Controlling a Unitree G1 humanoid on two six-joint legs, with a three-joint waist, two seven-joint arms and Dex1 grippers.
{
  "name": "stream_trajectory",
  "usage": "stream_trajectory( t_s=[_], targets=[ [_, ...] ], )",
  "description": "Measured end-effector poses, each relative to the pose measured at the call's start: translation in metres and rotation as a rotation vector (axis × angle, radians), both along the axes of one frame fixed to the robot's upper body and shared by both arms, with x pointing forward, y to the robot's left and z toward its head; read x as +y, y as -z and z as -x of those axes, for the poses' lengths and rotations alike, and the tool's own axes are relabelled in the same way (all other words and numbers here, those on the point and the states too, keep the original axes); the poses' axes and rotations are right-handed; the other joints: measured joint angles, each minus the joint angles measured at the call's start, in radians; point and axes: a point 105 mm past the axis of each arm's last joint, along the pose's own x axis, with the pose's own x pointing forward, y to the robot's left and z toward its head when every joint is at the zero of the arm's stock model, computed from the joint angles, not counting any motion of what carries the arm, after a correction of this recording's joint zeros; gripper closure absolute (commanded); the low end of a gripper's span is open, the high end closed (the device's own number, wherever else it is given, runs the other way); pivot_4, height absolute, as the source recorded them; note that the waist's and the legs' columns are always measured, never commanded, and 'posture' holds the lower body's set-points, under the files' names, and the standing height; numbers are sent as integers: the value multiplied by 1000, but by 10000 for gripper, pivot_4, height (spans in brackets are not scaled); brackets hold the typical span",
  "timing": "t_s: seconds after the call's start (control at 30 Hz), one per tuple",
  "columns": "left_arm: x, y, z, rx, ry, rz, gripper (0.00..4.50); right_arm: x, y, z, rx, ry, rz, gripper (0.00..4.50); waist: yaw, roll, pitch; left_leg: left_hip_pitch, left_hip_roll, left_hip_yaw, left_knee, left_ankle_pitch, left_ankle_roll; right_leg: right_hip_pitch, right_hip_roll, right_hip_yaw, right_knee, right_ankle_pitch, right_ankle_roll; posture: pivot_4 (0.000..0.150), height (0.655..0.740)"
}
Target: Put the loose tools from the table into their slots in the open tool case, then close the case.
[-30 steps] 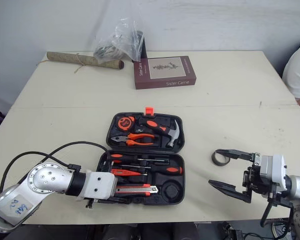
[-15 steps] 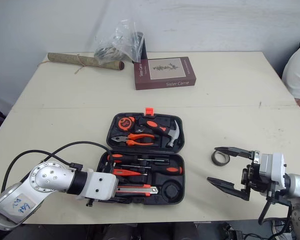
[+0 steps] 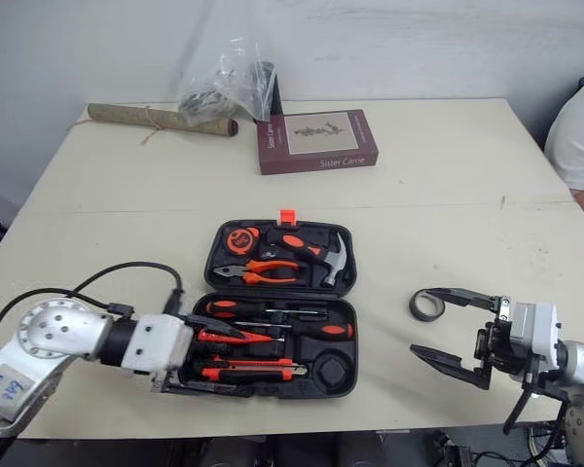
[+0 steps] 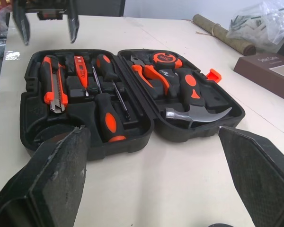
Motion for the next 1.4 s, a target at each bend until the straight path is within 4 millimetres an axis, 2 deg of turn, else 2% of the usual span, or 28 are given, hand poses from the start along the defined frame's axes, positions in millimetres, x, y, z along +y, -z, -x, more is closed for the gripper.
stream_trajectory(
  t_s=[0.03,0.07,0.2,0.23,0.47,0.6,0.7,0.83,0.97,1.13,1.27,1.4],
  targets=[
    [1,-3,-2,12,-25,68,25678,0,0,-1,0,1,-2,0,2,0,0,0,0,0,0,0,0,0,0,0,0,0,0,1500,7400],
    [1,-3,-2,14,-28,80,26964,0,0,-1,1,2,-3,0,3,0,0,0,0,0,0,0,0,0,0,0,0,0,0,1500,7400],
    [0,-2,-3,59,-53,160,43689,1,3,-2,10,2,-7,0,2,0,0,0,-1,0,0,0,1,0,0,0,0,0,0,1500,7400],
    [0,0,-2,79,-65,179,44436,2,6,-2,19,2,-10,0,1,0,0,0,0,0,0,0,1,0,0,0,-1,0,0,1500,7400],
    [-6,18,4,173,-83,208,44436,1,10,-3,34,11,-8,0,1,0,0,0,0,0,0,0,0,0,0,0,0,0,0,1500,7400],
    [-14,44,14,234,-75,135,44436,1,12,-3,42,20,-4,0,1,0,0,0,0,0,0,-1,0,0,-1,1,-1,0,0,1500,7400],
    [-14,57,13,240,-92,85,44436,0,12,-3,44,22,-4,0,1,0,0,0,0,0,0,-1,0,0,-1,1,-1,0,0,1500,7400],
    [-15,61,12,201,-84,39,44436,0,12,-3,45,25,-4,0,1,2,-1,0,0,0,-1,-1,0,0,-4,1,-1,0,0,1500,7400],
    [-14,71,12,235,-109,-21,44436,0,12,-4,44,32,-5,0,2,4,-3,1,0,0,-1,-1,0,1,-4,1,-1,0,0,1500,7400],
    [-18,74,13,280,-146,-47,44436,1,13,-5,44,38,-10,0,3,14,-11,4,-1,0,-2,-2,1,4,-5,2,-2,0,0,1500,7400],
    [-21,75,9,319,-194,-13,44436,-1,15,-4,53,47,-10,0,16,20,-16,4,-3,0,-1,-3,5,5,-8,2,-2,1,1,1500,7400],
    [-21,72,1,349,-254,126,44436,-10,23,-3,81,88,-10,0,26,21,-17,3,-3,0,-1,-3,7,2,-8,2,0,0,1,1500,7400]
  ],
)
